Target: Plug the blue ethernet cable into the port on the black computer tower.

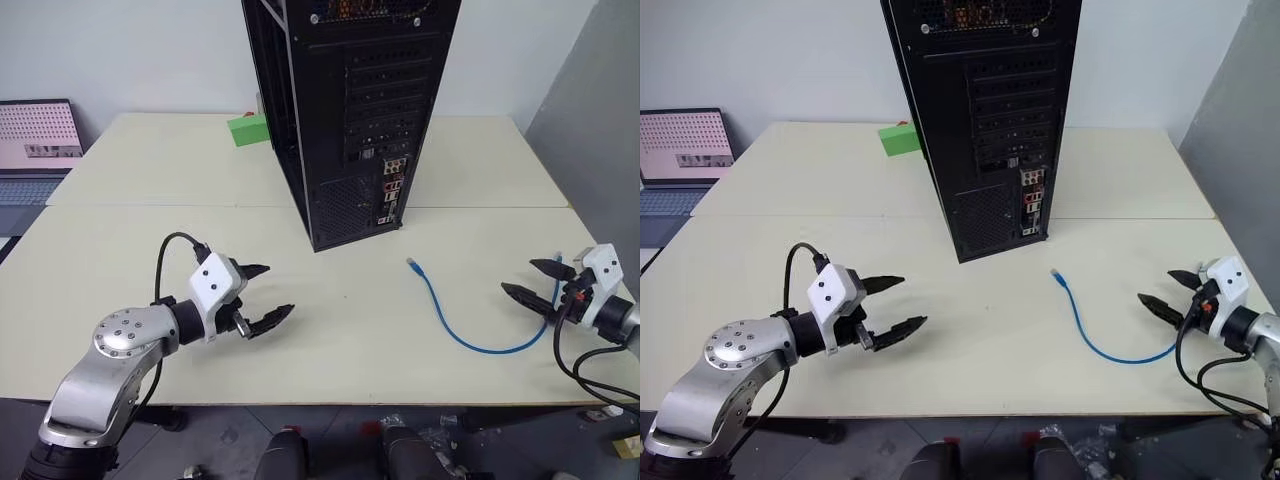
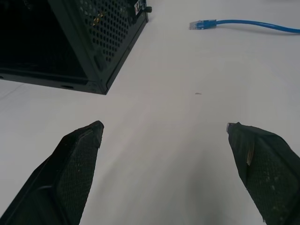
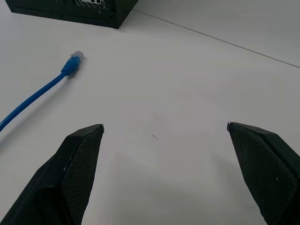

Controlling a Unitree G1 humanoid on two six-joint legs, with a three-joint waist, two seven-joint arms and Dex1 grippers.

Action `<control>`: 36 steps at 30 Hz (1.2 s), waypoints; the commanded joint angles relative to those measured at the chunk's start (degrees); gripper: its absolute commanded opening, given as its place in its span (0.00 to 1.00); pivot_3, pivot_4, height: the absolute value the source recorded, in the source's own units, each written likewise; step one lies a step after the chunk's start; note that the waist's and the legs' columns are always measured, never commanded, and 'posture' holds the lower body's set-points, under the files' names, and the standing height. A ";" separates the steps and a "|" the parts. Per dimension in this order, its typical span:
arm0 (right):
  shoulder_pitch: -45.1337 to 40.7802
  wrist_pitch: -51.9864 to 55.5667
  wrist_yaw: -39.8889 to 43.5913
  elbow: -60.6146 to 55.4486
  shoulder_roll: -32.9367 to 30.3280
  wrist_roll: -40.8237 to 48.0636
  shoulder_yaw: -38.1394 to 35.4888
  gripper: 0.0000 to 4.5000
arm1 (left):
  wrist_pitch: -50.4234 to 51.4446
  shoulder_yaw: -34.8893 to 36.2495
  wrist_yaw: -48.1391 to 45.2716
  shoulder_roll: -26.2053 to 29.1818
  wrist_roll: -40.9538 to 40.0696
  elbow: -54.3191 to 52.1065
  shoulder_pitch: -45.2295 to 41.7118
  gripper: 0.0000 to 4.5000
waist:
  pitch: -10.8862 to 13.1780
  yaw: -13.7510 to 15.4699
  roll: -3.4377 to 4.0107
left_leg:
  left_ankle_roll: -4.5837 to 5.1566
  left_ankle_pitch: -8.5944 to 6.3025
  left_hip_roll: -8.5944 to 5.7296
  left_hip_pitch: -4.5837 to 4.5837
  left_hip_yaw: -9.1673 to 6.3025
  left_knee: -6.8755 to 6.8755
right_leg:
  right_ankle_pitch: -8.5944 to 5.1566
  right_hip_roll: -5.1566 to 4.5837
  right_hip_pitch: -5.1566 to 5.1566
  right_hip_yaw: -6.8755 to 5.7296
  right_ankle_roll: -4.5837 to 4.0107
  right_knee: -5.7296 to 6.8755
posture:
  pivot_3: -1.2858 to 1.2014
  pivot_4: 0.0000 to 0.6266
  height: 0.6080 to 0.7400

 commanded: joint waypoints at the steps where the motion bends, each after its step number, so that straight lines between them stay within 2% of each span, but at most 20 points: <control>1: -0.67 -0.12 0.51 -1.14 -0.79 0.04 -0.83 0.99 | -0.34 0.97 -0.68 0.39 -1.40 -2.77 -0.92 1.00 | 0.00 0.11 -0.01 | 0.00 0.00 0.00 0.00 0.00 0.00 | 0.00 0.00 0.00 0.00 0.00 0.00 | 0.52 0.24 1.00; 8: 0.16 0.13 0.28 -2.04 -0.94 -0.69 -0.72 0.99 | -0.15 -0.10 -1.01 0.26 -1.12 -2.80 -1.44 1.00 | 0.00 0.18 0.00 | 0.00 0.00 0.00 0.00 0.00 0.00 | 0.00 0.00 0.00 0.00 0.00 0.00 | 0.52 0.24 1.00; 15: 3.06 6.26 -0.94 -11.90 -0.55 0.83 0.06 0.99 | 0.04 -2.68 -2.57 0.17 -1.39 -2.86 -2.94 1.00 | 0.00 0.19 0.00 | 0.00 0.00 0.00 -0.01 0.00 0.00 | 0.00 0.00 -0.01 0.02 0.00 0.00 | 0.52 0.24 1.00; 21: 2.63 12.33 -4.31 -19.05 0.79 -0.42 4.13 0.99 | -2.38 -5.89 -4.50 -1.43 -1.10 -1.08 -5.81 1.00 | 0.00 0.33 -0.01 | 0.00 0.00 0.00 -0.02 -0.01 0.01 | -0.01 0.00 0.00 -0.01 0.01 0.00 | 0.52 0.24 1.00; 28: -3.66 15.48 -10.39 -18.41 7.93 -2.47 10.57 0.99 | -5.39 -11.20 -9.94 -2.04 0.37 2.31 -10.65 1.00 | 0.01 0.11 -0.02 | 0.00 0.00 0.01 -0.01 -0.02 0.01 | 0.00 0.04 -0.03 -0.01 0.00 0.01 | 0.52 0.24 1.00; 36: -10.04 16.52 -15.99 -12.02 15.34 -6.83 16.13 0.99 | -6.65 -12.94 -10.84 -3.20 1.24 4.61 -13.22 1.00 | 0.01 0.31 -0.02 | 0.00 0.00 0.00 -0.07 -0.05 0.01 | 0.00 0.03 -0.05 -0.05 0.00 0.00 | 0.52 0.24 1.00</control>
